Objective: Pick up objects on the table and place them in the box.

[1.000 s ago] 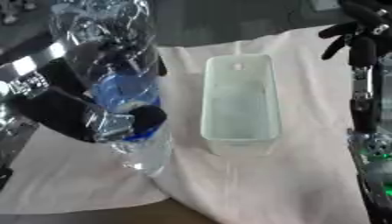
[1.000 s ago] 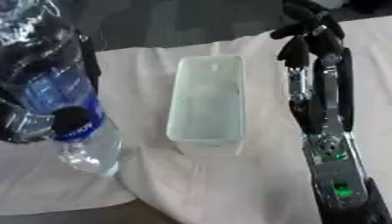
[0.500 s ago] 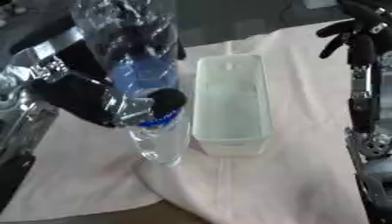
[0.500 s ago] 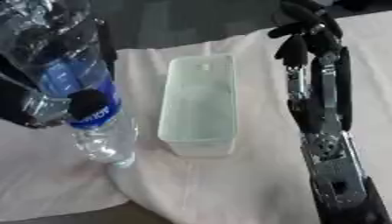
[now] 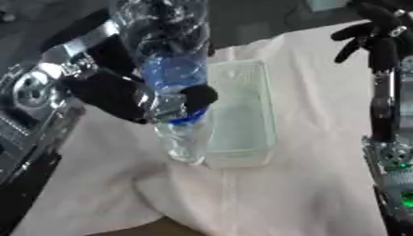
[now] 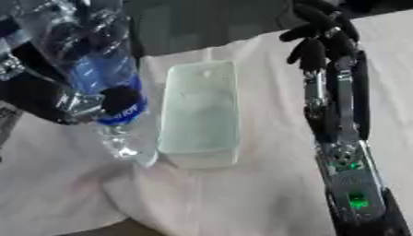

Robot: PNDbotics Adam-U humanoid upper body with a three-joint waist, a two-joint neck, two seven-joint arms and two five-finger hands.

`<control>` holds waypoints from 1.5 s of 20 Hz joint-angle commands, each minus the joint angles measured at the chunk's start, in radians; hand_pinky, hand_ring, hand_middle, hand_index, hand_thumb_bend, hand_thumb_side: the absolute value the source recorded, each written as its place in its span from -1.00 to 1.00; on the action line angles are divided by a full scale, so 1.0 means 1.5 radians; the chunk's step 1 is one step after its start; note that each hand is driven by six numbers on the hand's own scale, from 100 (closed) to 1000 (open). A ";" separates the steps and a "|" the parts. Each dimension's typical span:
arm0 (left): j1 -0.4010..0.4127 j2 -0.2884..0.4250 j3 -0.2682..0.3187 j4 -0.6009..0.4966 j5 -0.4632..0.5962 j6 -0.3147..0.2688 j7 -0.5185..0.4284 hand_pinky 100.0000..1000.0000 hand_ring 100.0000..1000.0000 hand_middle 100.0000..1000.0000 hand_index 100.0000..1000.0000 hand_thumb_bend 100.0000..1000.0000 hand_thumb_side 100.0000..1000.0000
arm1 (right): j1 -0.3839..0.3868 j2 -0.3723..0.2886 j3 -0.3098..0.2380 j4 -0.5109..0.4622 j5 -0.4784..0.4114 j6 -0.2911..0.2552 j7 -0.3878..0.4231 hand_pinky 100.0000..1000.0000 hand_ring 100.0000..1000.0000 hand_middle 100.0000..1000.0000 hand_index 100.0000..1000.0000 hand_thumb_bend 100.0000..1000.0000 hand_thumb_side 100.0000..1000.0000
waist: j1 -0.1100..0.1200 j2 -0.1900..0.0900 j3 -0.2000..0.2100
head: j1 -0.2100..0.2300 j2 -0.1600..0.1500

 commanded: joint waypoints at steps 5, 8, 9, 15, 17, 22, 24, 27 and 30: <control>-0.045 0.007 0.008 0.042 -0.034 -0.018 -0.003 -1.00 -1.00 -1.00 -0.69 -1.00 -0.86 | -0.018 0.001 0.006 -0.012 -0.006 -0.002 0.008 -0.41 0.08 0.56 0.64 -0.89 0.93 | 0.000 -0.002 -0.010 | 0.017 -0.021; -0.056 0.010 0.010 0.054 -0.044 -0.024 -0.007 -1.00 -1.00 -1.00 -0.69 -1.00 -0.87 | -0.018 0.001 0.007 -0.013 -0.006 -0.002 0.010 -0.41 0.08 0.56 0.64 -0.88 0.92 | 0.002 0.002 -0.014 | 0.021 -0.025; -0.058 0.010 0.011 0.057 -0.046 -0.025 -0.008 -1.00 -1.00 -1.00 -0.69 -1.00 -0.87 | -0.018 0.001 0.007 -0.013 -0.006 -0.003 0.010 -0.41 0.08 0.56 0.63 -0.88 0.92 | 0.002 0.003 -0.014 | 0.021 -0.025; -0.061 0.007 0.013 0.070 -0.052 -0.033 -0.012 -1.00 -1.00 -1.00 -0.69 -1.00 -0.85 | -0.020 0.001 0.010 -0.015 -0.007 -0.004 0.015 -0.42 0.07 0.56 0.63 -0.85 0.91 | 0.006 0.013 -0.020 | 0.025 -0.031; -0.060 0.004 0.014 0.072 -0.051 -0.035 -0.012 -1.00 -1.00 -1.00 -0.69 -1.00 -0.84 | -0.022 0.002 0.011 -0.016 -0.007 -0.004 0.017 -0.42 0.07 0.56 0.63 -0.84 0.91 | 0.007 0.016 -0.022 | 0.026 -0.033; -0.062 0.003 0.019 0.073 -0.050 -0.039 -0.012 -1.00 -1.00 -1.00 -0.68 -1.00 -0.84 | -0.024 0.002 0.013 -0.016 -0.008 -0.005 0.020 -0.42 0.07 0.56 0.63 -0.83 0.91 | 0.010 0.020 -0.026 | 0.026 -0.040; -0.065 0.003 0.023 0.073 -0.050 -0.040 -0.010 -1.00 -1.00 -1.00 -0.68 -1.00 -0.84 | -0.024 0.002 0.014 -0.016 -0.008 -0.006 0.022 -0.42 0.07 0.56 0.62 -0.83 0.91 | 0.012 0.021 -0.028 | 0.026 -0.044; -0.069 0.000 0.028 0.076 -0.050 -0.040 -0.002 -1.00 -1.00 -1.00 -0.67 -1.00 -0.82 | -0.027 0.002 0.015 -0.016 -0.009 -0.006 0.024 -0.42 0.07 0.56 0.62 -0.83 0.91 | 0.014 0.022 -0.031 | 0.026 -0.051; -0.074 -0.009 0.029 0.083 -0.054 -0.041 0.006 -1.00 -1.00 -1.00 -0.67 -1.00 -0.81 | -0.028 0.003 0.017 -0.016 -0.010 -0.007 0.025 -0.42 0.07 0.56 0.62 -0.83 0.92 | 0.015 0.023 -0.034 | 0.027 -0.058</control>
